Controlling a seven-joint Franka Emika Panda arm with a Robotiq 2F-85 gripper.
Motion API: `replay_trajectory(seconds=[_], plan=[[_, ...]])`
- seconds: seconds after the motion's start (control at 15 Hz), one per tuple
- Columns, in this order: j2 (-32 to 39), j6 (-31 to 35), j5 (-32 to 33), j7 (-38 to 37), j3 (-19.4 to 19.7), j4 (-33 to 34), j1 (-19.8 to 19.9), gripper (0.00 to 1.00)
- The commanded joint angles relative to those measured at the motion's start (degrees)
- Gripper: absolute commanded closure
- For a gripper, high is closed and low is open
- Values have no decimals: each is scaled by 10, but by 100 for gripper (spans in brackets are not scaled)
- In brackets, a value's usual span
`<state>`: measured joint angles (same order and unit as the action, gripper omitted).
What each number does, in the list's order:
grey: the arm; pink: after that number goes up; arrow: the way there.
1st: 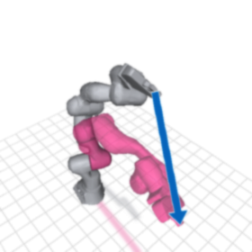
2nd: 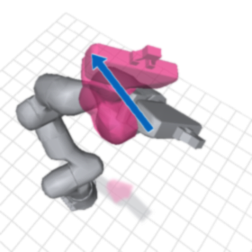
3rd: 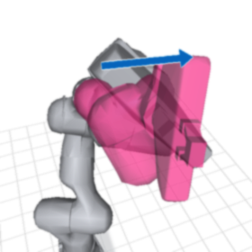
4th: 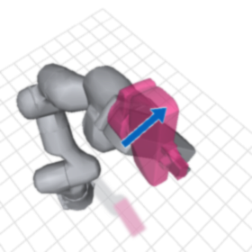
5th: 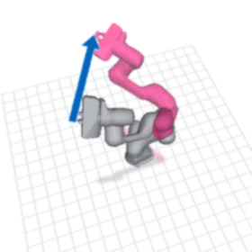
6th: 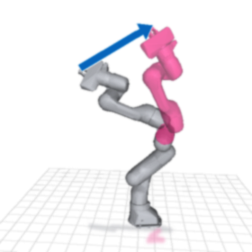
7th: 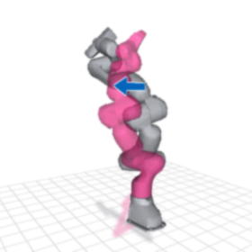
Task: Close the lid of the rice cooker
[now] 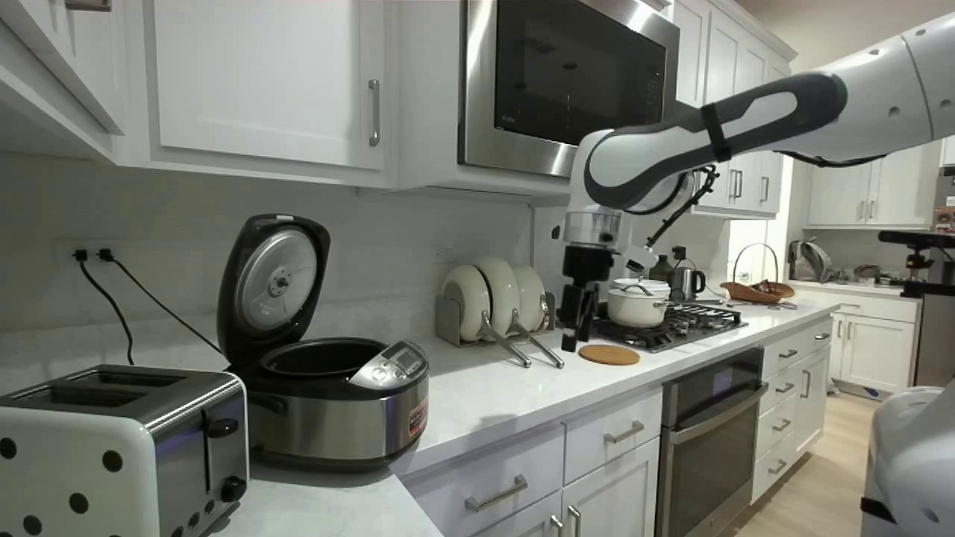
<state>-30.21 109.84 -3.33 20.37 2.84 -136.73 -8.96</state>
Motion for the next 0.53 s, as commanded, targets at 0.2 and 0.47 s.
replay_trajectory(seconds=[0.2,0.47], plan=[[-4,-11,-65,72,-32,111,-72,0],[2,11,-107,109,-45,169,-110,0]])
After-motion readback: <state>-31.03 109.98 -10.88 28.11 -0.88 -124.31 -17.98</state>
